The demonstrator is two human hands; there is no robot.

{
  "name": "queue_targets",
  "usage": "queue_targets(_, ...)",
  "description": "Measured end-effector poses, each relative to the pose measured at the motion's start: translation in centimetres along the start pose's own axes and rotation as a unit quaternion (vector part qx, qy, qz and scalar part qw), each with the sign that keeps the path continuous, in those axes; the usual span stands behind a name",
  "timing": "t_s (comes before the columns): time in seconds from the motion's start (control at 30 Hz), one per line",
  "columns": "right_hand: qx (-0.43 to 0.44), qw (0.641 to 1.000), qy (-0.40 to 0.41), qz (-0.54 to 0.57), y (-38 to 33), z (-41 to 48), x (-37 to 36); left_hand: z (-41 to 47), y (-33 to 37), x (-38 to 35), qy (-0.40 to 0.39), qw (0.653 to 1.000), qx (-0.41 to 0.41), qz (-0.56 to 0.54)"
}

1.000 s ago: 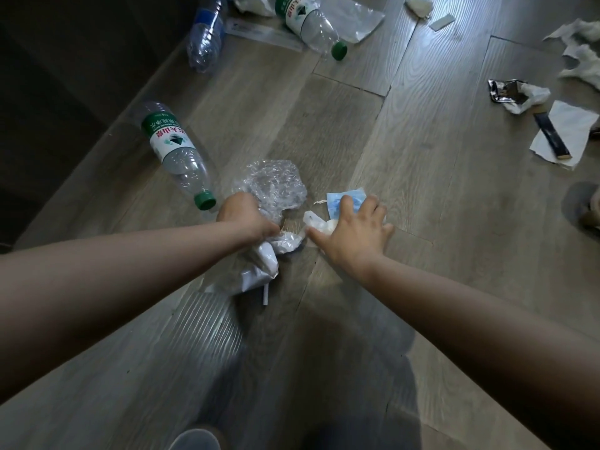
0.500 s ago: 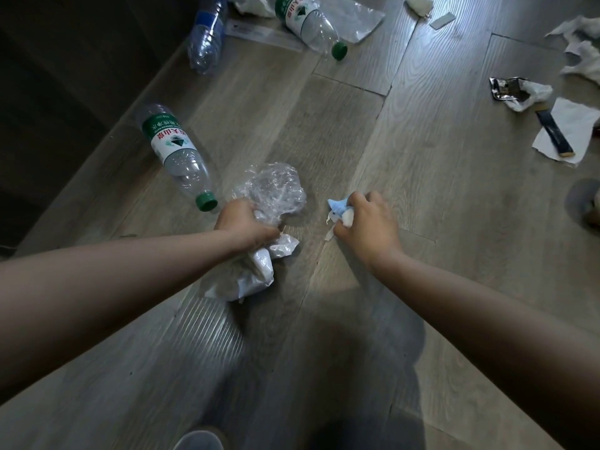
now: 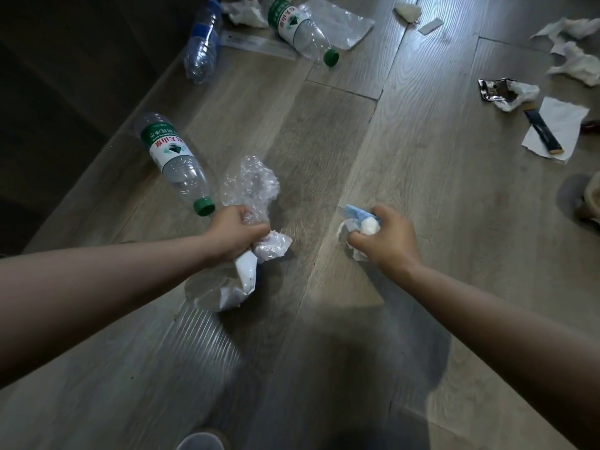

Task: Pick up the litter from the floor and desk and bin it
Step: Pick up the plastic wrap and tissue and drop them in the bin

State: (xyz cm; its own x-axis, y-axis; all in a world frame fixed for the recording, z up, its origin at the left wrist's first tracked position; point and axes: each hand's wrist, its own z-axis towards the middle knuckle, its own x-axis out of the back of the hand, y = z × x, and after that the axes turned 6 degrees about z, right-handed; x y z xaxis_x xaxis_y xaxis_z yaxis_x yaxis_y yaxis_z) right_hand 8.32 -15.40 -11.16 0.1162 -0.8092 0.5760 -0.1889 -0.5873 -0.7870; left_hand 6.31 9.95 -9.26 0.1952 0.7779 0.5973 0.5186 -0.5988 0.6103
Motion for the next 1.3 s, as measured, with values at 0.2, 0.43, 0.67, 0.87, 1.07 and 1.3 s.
queue_targets(0.2, -0.041, 0.996, 0.027, 0.075, -0.2, -1.5, 2.4, -0.4, 1.1, -0.7, -0.029, 0.999, 0.019, -0.031)
queue_targets(0.43, -0.151, 0.97, 0.07, 0.178, -1.5, -3.5, 6.5, -2.6, 4.4, -1.3, 0.009, 0.999, 0.01, -0.042)
queue_targets(0.67, -0.223, 0.942, 0.141, 0.209, -9.6, -9.7, 15.3, -11.0, 11.7, 3.1, -0.007, 0.995, 0.065, -0.078)
queue_targets(0.87, -0.248, 0.916, 0.18, 0.258, -22.6, -15.1, 27.0, -21.0, 24.8, 12.5, -0.029, 0.994, 0.027, -0.098)
queue_targets(1.07, -0.207, 0.905, 0.21, 0.308, -39.3, -20.0, 41.8, -31.7, 42.5, 22.2, -0.045, 0.993, -0.05, -0.097)
queue_targets(1.3, -0.068, 0.906, 0.281, 0.309, -57.8, -25.4, 61.0, -45.2, 63.7, 33.1, -0.046, 0.972, -0.206, -0.102)
